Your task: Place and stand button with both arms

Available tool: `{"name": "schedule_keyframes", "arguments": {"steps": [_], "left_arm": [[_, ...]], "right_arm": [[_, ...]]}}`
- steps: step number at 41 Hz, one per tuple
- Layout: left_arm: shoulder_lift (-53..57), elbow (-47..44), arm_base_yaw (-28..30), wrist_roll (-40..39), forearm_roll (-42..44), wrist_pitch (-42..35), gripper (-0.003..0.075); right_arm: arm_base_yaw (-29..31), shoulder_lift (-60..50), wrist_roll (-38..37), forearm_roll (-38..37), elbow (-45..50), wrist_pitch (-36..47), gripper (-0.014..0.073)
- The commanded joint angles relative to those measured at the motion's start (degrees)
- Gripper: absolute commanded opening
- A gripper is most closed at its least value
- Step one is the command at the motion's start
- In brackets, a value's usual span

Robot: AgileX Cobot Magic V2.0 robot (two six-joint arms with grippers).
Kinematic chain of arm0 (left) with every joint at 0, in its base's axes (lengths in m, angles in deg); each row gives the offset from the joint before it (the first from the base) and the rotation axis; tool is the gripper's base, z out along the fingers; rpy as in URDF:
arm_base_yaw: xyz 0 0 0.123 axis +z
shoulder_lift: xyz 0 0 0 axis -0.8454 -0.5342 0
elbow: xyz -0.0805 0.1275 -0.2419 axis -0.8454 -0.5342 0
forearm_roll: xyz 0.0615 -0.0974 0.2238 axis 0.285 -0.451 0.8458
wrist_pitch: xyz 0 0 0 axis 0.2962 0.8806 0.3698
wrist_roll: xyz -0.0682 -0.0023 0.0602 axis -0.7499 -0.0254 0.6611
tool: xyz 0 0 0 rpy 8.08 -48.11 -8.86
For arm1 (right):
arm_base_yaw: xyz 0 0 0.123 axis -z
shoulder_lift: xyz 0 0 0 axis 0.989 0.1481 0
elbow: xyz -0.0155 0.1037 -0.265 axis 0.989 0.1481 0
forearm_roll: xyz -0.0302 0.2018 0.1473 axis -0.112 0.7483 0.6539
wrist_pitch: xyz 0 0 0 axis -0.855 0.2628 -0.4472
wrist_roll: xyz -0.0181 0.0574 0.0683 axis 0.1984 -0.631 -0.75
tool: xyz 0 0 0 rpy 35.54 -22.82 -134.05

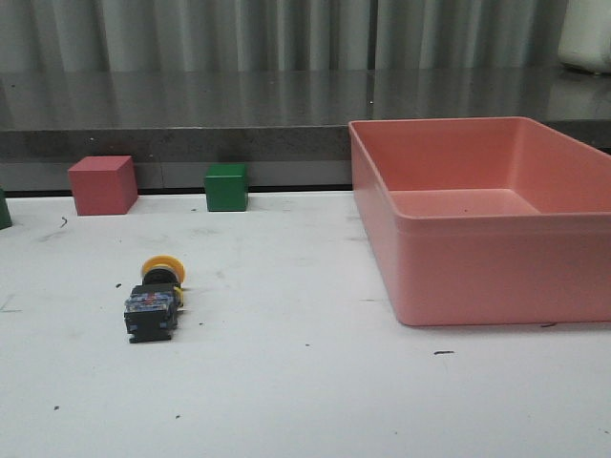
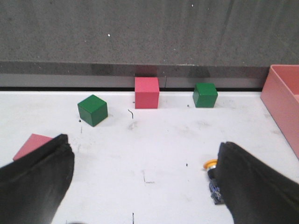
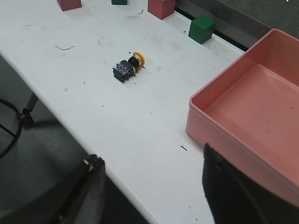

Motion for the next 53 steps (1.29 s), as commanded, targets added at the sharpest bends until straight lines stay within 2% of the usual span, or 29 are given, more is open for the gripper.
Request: {"name": "schedule_keyframes", "arguments": {"steps": [1,9,28,40,53], "left_arm": [[-4.30,5.19,-1.55,-0.67,-1.74,1.86,0.0596],[-13.88,11.13,-6.11,-0.67,-1.83,9.68,0.0596],[-38.99,20.51,-17.98,-0.81,-2.13,14.31,0.0596],[-55.92,30.33,-22.80,-11.55,5.97,20.78,0.0547],[-69.73,40.46,-23.79,-16.11,5.64,24.64,0.0549]], "right_arm": [[0.33,0.19,0.64,-0.76,-1.29,4.36,0.0470],[0.33,0.19,0.64,-0.76,-1.29,4.36,0.0470],[0.33,0.19,0.64,-0.76,-1.29,4.36,0.0470],[0.33,0.19,0.64,-0.76,-1.29,4.36,0.0470],[0.33,0.19,0.64,-0.76,-1.29,4.36,0.0470]]}}
